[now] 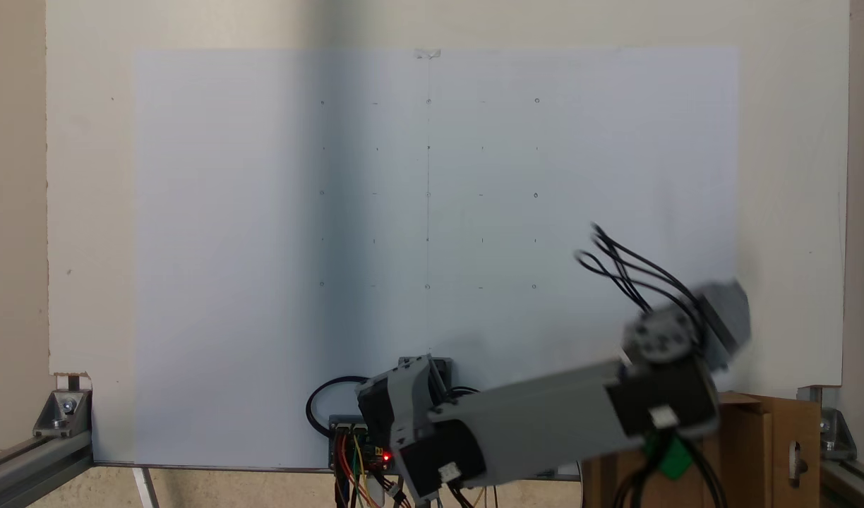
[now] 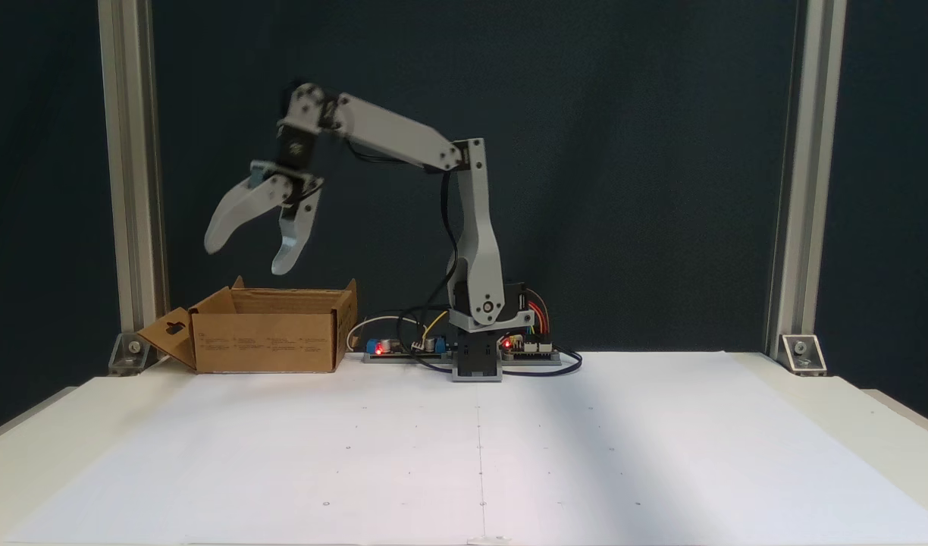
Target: Grasp a green dice and put it in the bin.
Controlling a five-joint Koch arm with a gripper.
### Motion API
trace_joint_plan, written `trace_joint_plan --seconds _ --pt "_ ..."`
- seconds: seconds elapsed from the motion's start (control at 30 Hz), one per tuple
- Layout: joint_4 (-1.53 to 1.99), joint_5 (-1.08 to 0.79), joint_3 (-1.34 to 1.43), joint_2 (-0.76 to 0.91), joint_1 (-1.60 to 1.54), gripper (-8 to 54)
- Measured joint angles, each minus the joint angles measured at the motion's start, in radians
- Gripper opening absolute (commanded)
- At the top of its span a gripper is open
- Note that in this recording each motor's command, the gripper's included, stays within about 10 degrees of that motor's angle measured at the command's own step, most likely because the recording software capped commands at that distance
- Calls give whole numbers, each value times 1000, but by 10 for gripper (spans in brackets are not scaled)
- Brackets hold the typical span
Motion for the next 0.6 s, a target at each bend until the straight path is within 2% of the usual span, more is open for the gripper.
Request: trace_joint_plan --seconds 0.23,0.6 --pt "0 169 2 57 -451 432" --pt "-63 282 11 91 -1048 434"
